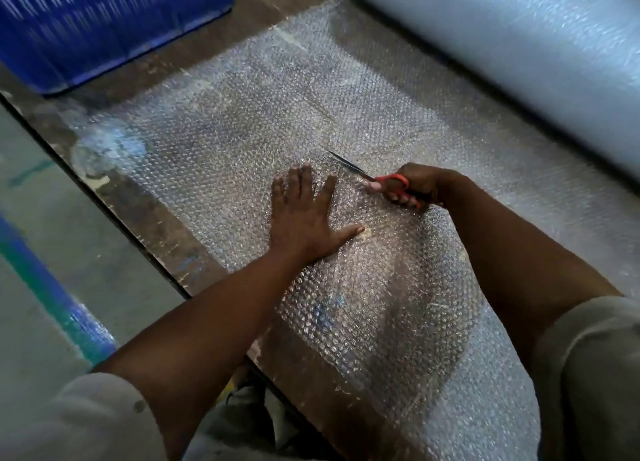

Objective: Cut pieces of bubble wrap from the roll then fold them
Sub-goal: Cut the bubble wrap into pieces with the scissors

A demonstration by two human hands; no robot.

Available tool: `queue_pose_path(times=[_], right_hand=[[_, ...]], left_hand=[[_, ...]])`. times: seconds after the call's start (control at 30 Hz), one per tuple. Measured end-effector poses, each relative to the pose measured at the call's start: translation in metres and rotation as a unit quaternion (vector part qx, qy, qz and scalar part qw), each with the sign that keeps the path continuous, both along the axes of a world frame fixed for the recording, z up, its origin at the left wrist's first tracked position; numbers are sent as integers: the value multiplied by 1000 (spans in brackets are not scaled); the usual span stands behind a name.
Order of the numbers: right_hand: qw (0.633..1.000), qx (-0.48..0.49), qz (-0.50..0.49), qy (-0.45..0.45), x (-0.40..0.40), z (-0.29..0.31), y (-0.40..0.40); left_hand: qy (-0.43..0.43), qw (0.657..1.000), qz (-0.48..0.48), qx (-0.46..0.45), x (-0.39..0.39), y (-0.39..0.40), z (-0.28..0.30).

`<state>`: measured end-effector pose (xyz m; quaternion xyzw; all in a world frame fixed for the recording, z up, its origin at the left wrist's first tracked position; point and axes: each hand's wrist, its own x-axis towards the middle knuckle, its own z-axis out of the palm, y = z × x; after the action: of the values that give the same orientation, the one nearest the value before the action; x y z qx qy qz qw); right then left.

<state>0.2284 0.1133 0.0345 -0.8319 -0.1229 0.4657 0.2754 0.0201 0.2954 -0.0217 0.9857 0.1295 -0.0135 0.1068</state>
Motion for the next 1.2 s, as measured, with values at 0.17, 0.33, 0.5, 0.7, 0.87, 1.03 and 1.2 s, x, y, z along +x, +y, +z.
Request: queue_pose_path(times=[0.17, 0.33, 0.5, 0.7, 0.87, 1.03, 1.2], right_hand=[[1000, -16, -3, -6, 0, 0, 2], [1000, -19, 0, -8, -1, 0, 2], [1000, -20, -2, -5, -2, 4, 4], [1000, -14, -6, -2, -4, 9, 6], [1000, -12, -6, -1, -5, 16, 17], [1000, 1, -8, -1, -6, 20, 27], [1000, 13, -10, 11, -2, 16, 24]], left_hand=[[8, 1000, -12, -22, -1, 4, 2], [43, 999, -22, -10, 2, 6, 6], [41, 999, -26, -15, 3, 8, 6], [49, 998, -27, -13, 4, 8, 10], [39, 999, -22, -17, 3, 6, 10], [31, 999, -17, -24, 1, 5, 9], [26, 999, -20, -28, 2, 6, 10]])
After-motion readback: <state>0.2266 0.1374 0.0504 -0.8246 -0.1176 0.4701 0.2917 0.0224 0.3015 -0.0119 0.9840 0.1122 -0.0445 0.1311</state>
